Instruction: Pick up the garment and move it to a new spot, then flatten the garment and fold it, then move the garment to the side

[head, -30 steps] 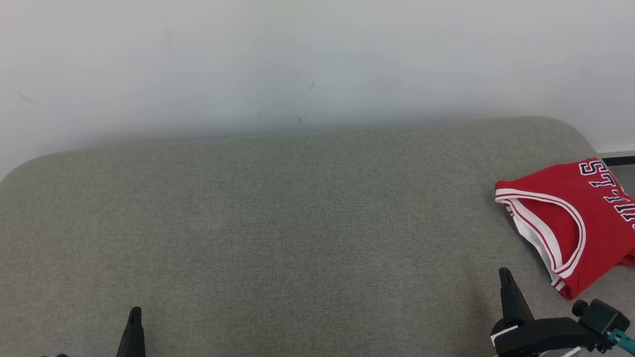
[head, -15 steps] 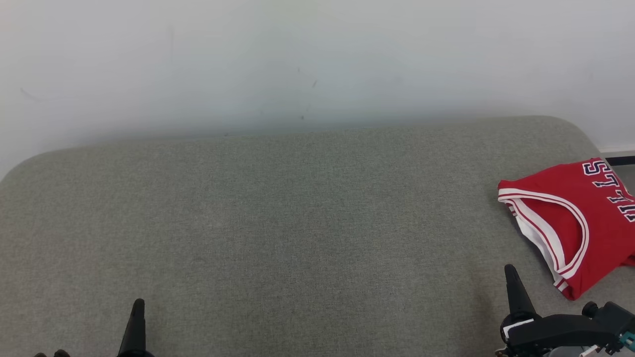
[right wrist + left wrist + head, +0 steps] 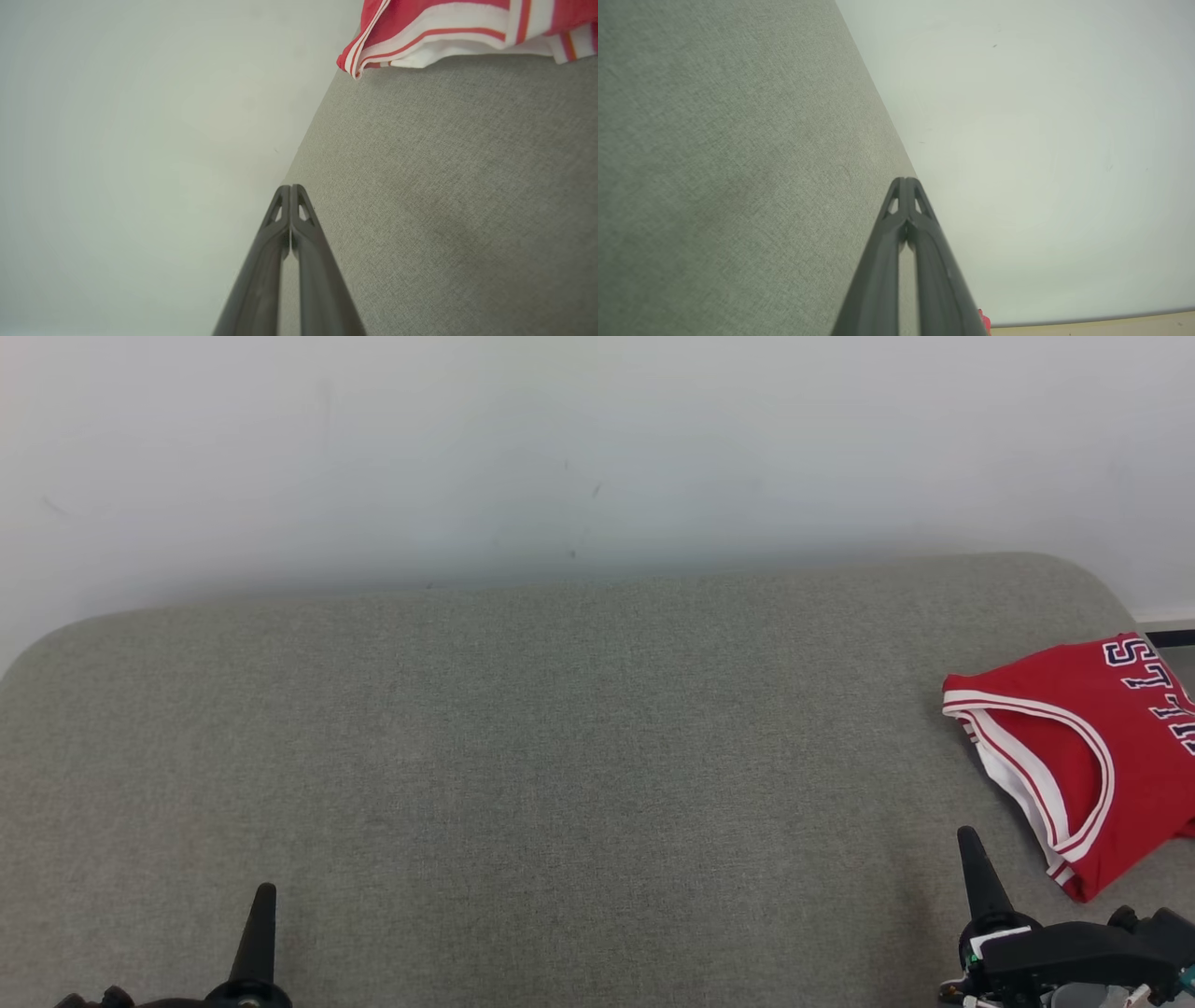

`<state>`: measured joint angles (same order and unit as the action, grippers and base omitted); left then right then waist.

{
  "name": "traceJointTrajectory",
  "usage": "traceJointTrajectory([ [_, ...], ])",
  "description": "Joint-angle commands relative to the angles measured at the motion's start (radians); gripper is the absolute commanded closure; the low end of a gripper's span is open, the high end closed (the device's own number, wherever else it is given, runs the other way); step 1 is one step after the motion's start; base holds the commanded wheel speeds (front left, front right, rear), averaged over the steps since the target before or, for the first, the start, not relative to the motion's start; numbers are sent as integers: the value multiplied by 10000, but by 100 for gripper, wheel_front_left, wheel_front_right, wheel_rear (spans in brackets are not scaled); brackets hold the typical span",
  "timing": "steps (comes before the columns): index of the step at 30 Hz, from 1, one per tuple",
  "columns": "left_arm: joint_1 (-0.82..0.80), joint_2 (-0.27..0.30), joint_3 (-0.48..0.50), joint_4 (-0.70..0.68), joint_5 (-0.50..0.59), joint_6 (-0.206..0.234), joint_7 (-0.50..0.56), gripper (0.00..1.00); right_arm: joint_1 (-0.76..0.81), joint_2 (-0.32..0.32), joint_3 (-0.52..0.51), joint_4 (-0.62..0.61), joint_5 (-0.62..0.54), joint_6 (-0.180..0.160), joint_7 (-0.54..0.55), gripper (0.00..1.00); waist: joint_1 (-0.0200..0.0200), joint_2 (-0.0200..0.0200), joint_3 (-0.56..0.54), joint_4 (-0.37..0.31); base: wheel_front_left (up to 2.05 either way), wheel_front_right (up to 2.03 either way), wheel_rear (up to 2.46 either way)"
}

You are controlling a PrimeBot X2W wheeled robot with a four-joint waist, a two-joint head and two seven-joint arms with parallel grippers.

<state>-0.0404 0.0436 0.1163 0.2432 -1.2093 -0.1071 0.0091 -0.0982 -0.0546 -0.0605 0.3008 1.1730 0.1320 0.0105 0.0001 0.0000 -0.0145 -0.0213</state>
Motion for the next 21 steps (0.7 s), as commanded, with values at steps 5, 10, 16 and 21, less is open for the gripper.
traceJointTrajectory([
  [5,-277,67,1,-55,-644,-83,180,100,-136,8,-103,-173,672,-15,167,100,-1,0,18,22,0,0,0],
  [10,-335,70,-2,-44,-1083,-99,285,100,-139,14,-163,-230,1147,-16,282,100,-1,0,35,43,0,0,0],
  [16,-418,72,-6,-29,-1662,-131,442,100,-139,22,-242,-300,1797,-18,439,100,-1,0,59,72,0,0,0],
  [21,-455,75,-10,-22,-2008,-156,529,100,-136,26,-284,-339,2134,-18,524,100,-1,0,73,89,0,0,0],
])
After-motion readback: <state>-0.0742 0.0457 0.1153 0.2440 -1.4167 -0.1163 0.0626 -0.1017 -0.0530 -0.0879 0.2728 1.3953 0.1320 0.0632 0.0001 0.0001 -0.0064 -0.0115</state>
